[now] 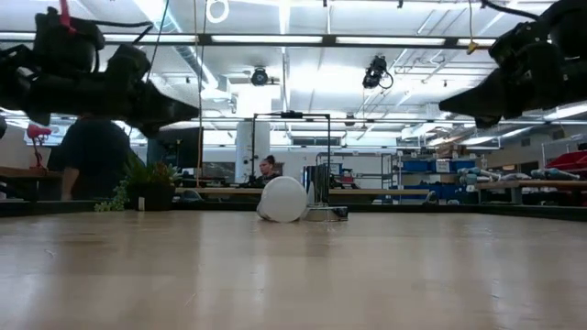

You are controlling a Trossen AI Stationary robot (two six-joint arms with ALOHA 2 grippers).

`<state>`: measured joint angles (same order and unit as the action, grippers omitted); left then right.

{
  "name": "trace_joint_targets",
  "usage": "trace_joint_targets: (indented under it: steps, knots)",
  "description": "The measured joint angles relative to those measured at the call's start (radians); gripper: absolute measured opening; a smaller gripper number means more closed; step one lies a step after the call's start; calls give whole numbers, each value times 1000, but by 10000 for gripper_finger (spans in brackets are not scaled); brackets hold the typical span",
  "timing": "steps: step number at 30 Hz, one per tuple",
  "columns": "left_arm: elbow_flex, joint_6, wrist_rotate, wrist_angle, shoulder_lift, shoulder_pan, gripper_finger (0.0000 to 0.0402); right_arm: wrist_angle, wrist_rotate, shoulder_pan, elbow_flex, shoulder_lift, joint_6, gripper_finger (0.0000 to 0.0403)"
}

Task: Screw lightbulb
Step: Return to Home Position

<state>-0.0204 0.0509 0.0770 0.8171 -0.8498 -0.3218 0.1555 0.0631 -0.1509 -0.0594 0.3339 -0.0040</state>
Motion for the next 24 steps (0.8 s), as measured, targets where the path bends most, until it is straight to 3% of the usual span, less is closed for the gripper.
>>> trace_joint_targets:
  steps: [14,24]
  knots:
    - [12,-19,-46,-200,215,3,3,-296,9,-1,-3,-329,11,0]
    - [13,-48,-101,-407,430,3,3,-427,76,-1,-34,-331,27,0]
